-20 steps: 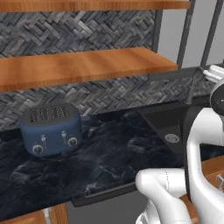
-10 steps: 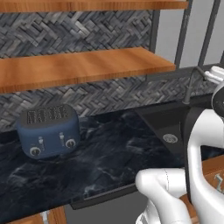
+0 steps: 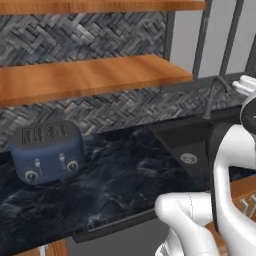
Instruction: Collect the paprika, ketchup, and shaker from the cabinet and place them next to the stove.
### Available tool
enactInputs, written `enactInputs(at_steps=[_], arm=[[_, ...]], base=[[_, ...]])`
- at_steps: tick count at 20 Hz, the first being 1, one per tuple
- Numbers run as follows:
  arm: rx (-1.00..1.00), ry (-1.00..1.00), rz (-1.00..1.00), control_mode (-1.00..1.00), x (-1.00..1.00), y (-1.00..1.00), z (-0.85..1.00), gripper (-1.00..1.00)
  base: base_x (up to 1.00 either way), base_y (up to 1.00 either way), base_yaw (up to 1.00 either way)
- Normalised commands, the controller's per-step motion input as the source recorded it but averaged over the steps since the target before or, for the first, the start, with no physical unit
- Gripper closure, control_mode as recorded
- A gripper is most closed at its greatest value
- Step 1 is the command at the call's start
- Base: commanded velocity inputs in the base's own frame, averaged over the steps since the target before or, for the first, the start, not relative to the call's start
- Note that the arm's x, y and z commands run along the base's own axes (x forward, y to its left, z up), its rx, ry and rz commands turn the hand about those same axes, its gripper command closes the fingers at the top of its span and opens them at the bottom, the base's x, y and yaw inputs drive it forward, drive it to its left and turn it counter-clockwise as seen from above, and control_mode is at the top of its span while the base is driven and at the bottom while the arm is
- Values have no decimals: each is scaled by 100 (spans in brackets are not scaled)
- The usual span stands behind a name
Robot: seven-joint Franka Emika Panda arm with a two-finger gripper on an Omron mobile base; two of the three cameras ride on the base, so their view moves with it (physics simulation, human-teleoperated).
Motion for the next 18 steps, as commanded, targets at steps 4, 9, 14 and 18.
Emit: enactInputs(at_steps=[4, 9, 14, 18], arm=[[0, 0, 0, 100, 0, 0, 0, 100], [0, 0, 0, 100, 0, 0, 0, 100], [0, 0, 0, 100, 0, 0, 0, 100], [0, 0, 0, 100, 0, 0, 0, 100]], base=[[-23, -69, -8], [0, -54, -2], [24, -70, -8], [27, -73, -15]])
